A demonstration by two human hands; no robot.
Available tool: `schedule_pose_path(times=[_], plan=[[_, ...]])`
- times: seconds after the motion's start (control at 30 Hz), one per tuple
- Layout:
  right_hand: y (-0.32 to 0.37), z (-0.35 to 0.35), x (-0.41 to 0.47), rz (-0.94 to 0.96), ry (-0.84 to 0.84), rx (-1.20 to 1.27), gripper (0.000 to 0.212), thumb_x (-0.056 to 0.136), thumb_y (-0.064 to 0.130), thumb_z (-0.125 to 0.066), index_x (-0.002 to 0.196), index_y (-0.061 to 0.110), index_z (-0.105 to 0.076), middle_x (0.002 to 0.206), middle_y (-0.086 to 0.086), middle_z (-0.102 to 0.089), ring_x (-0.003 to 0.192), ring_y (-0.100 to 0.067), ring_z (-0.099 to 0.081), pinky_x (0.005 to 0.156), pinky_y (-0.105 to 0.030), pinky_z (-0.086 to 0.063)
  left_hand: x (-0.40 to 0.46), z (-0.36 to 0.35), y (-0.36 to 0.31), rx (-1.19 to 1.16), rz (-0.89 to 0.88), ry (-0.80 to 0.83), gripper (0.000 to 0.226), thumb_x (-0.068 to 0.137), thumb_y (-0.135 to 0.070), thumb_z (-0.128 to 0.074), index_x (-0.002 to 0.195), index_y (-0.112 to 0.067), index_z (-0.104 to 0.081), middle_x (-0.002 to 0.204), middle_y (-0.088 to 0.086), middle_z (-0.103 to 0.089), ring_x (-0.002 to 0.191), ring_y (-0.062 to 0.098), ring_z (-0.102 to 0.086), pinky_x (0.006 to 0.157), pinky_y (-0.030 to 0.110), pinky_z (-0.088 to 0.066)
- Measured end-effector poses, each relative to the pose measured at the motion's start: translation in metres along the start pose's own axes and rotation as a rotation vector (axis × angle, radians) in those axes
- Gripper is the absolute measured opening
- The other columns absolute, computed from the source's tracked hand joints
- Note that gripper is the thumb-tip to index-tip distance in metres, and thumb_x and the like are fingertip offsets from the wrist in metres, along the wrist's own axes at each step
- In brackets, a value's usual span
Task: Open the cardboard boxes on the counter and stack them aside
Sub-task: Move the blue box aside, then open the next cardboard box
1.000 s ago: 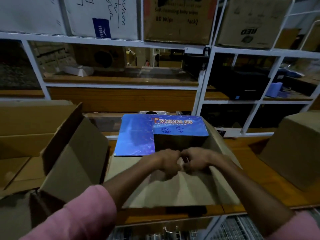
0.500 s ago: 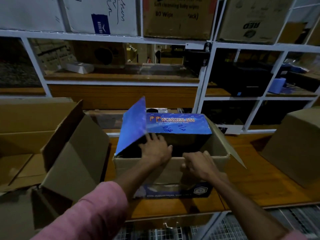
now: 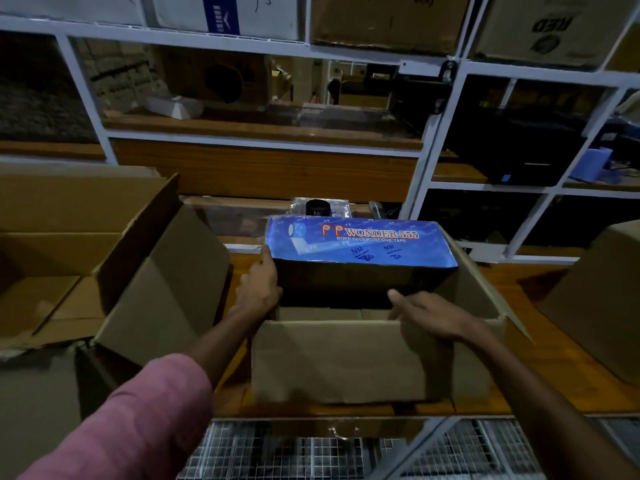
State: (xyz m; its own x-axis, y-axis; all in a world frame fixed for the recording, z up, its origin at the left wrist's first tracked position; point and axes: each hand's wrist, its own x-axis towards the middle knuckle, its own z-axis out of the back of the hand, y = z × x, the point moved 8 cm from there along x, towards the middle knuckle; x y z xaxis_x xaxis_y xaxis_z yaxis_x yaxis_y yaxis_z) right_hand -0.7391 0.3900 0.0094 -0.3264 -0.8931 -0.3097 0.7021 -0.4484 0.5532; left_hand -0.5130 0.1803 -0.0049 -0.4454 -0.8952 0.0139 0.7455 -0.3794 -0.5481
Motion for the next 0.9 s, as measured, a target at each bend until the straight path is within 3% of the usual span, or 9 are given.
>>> schedule_pose_path(times=[0.07,0.13,0.23,0.3,0.4,0.5,0.57,0.7,0.9], plan=[[0.007,-0.002,0.021,-0.001,0.005,0.074,0.05,0.1,0.059,-0.036,0.111,0.021,-0.067,0.109,0.001,-0.069,0.098,-0.009,-0.065,0.091,-0.034,-0.052,-0.001,0.001,0.0,-0.007,0.003,-0.013,0.097,0.091,-0.009,-0.063,0.158,-0.023,0.005,0.127,0.018,-0.058,0.116,0.038,-0.059,0.086,0.047,-0.049],[0.017,-0.014,0.048,0.036,0.029,-0.079,0.043,0.101,0.05,-0.046,0.131,0.021,-0.057,0.131,-0.006,-0.06,0.113,-0.015,-0.059,0.1,-0.04,-0.049,-0.003,0.004,0.001,0.004,0.037,-0.034,0.092,0.092,-0.009,-0.062,0.157,-0.016,0.002,0.126,0.018,-0.058,0.115,0.038,-0.059,0.079,0.042,-0.043],[0.039,-0.019,0.084,0.122,-0.12,-0.16,0.077,0.096,0.046,-0.057,0.158,0.029,-0.014,0.166,-0.007,-0.012,0.149,-0.033,-0.023,0.117,-0.059,-0.028,-0.005,0.021,-0.004,0.008,-0.019,-0.209,0.058,0.092,-0.009,-0.059,0.141,-0.012,-0.03,0.128,0.015,-0.051,0.112,0.038,-0.056,0.08,0.043,-0.046],[0.059,-0.003,0.099,0.156,-0.301,-0.137,0.087,0.096,0.045,-0.058,0.159,0.033,0.001,0.167,-0.001,0.012,0.152,-0.034,-0.002,0.116,-0.064,-0.017,-0.001,0.024,-0.011,0.094,-0.13,-0.293,0.042,0.091,-0.012,-0.058,0.129,-0.011,-0.04,0.127,0.013,-0.047,0.112,0.031,-0.051,0.09,0.044,-0.048],[0.08,0.021,0.123,0.21,-0.422,-0.191,0.089,0.097,0.043,-0.057,0.159,0.034,0.006,0.164,0.006,0.025,0.152,-0.026,0.015,0.117,-0.066,-0.01,0.013,0.012,-0.027,0.232,-0.267,-0.199,0.046,0.091,-0.023,-0.061,0.132,-0.014,-0.042,0.135,0.012,-0.044,0.121,0.028,-0.044,0.104,0.041,-0.04],[0.082,0.028,0.155,0.162,-0.36,-0.227,0.087,0.098,0.043,-0.055,0.159,0.032,0.006,0.164,0.008,0.025,0.151,-0.024,0.022,0.117,-0.066,-0.004,0.036,0.001,-0.031,0.303,-0.278,-0.065,0.074,0.091,-0.034,-0.065,0.15,-0.012,-0.028,0.155,0.015,-0.029,0.141,0.033,-0.031,0.117,0.048,-0.029],[0.075,0.029,0.174,0.109,-0.3,-0.254,0.086,0.099,0.043,-0.054,0.158,0.033,0.008,0.164,0.01,0.025,0.15,-0.025,0.025,0.117,-0.066,-0.001,0.051,-0.005,-0.023,0.311,-0.204,-0.013,0.087,0.091,-0.027,-0.068,0.156,-0.011,-0.014,0.162,0.016,-0.016,0.146,0.039,-0.023,0.119,0.054,-0.028],[0.064,0.032,0.207,0.081,-0.267,-0.291,0.083,0.099,0.036,-0.056,0.159,0.03,0.001,0.166,0.01,0.017,0.151,-0.028,0.02,0.118,-0.067,0.002,0.065,-0.012,-0.009,0.175,-0.152,-0.019,0.093,0.091,-0.007,-0.067,0.159,-0.015,-0.005,0.165,0.011,-0.005,0.137,0.042,-0.037,0.11,0.052,-0.041],[0.066,0.034,0.246,0.078,-0.31,-0.348,0.062,0.095,0.032,-0.059,0.148,0.023,-0.03,0.159,-0.008,-0.026,0.147,-0.039,-0.014,0.112,-0.069,-0.022,0.065,-0.012,-0.006,0.143,-0.163,-0.097,0.092,0.091,0.001,-0.063,0.16,-0.012,-0.003,0.167,0.01,-0.004,0.125,0.032,-0.052,0.098,0.04,-0.048]])
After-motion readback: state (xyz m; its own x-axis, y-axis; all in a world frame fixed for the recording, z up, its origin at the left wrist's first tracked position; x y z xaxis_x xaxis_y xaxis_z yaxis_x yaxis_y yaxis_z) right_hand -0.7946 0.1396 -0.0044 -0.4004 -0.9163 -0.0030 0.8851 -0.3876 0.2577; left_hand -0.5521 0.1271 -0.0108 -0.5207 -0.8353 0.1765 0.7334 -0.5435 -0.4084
